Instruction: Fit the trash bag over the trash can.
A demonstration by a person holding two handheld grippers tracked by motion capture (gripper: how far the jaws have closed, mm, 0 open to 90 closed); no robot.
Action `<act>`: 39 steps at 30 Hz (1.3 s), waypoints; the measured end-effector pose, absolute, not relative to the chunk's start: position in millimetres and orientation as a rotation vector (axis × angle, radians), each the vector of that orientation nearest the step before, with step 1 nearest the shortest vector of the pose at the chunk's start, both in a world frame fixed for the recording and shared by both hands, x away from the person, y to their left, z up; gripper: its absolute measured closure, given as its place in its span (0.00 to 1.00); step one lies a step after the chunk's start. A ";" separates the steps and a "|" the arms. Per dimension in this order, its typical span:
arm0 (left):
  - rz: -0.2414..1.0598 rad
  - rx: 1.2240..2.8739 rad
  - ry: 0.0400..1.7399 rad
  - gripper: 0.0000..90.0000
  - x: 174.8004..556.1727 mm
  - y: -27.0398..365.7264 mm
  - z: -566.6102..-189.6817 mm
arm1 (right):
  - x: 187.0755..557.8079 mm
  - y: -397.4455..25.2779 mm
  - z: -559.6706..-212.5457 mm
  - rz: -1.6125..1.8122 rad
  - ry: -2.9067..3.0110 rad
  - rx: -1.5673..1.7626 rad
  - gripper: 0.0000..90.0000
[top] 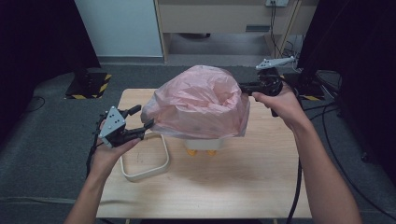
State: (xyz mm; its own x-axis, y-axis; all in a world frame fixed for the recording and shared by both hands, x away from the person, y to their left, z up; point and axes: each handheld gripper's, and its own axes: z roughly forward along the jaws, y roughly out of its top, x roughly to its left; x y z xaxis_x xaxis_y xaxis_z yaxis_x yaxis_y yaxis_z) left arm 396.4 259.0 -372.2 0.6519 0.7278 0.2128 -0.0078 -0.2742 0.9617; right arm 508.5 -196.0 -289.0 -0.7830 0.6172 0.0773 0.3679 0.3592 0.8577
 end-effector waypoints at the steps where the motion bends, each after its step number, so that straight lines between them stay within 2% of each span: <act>1: 0.780 1.728 0.586 0.32 399.7 258.2 -372.3 | 508.4 -195.9 -289.3 1.379 2.378 0.874 0.95; 3: 0.788 1.736 0.571 0.31 403.8 255.4 -371.9 | 508.0 -195.8 -289.5 1.357 2.386 0.869 0.99; 6: 0.775 1.778 0.559 0.32 414.4 250.3 -370.7 | 509.0 -197.1 -290.8 1.347 2.379 0.872 1.00; 9: 0.751 1.821 0.546 0.53 423.0 246.2 -369.5 | 510.4 -200.8 -291.1 1.336 2.362 0.890 1.00; 11: 0.748 1.852 0.535 0.71 428.5 242.8 -369.5 | 511.7 -202.7 -291.8 1.329 2.354 0.896 1.00; 15: 0.748 1.870 0.552 0.80 434.1 237.9 -370.6 | 515.7 -206.3 -294.5 1.287 2.344 0.919 1.00; 19: 0.723 1.867 0.601 0.96 439.3 236.8 -370.1 | 523.0 -210.0 -303.9 1.225 2.351 0.960 1.00; 22: 0.709 1.879 0.660 0.99 443.3 236.6 -372.7 | 527.0 -213.6 -312.6 1.189 2.355 0.984 1.00; 29: 0.699 1.903 0.675 0.99 447.2 235.5 -380.3 | 529.5 -225.5 -333.2 1.137 2.364 1.059 1.00; 36: 0.695 1.890 0.687 0.99 448.9 237.8 -382.6 | 530.1 -227.5 -336.5 1.115 2.368 1.066 1.00; 38: 0.719 1.871 0.681 0.97 445.4 237.1 -381.8 | 529.4 -226.4 -335.9 1.116 2.367 1.058 1.00; 39: 0.739 1.851 0.678 0.88 443.6 236.8 -380.8 | 529.3 -226.2 -335.7 1.123 2.363 1.050 1.00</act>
State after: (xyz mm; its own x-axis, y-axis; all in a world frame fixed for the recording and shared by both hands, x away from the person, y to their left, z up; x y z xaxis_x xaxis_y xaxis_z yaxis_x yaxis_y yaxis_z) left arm 443.6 236.8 -380.8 0.6572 0.7297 0.1888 0.1254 -0.3528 0.9272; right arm 529.3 -226.2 -335.7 -0.6783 0.7344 0.0235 0.4819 0.4205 0.7687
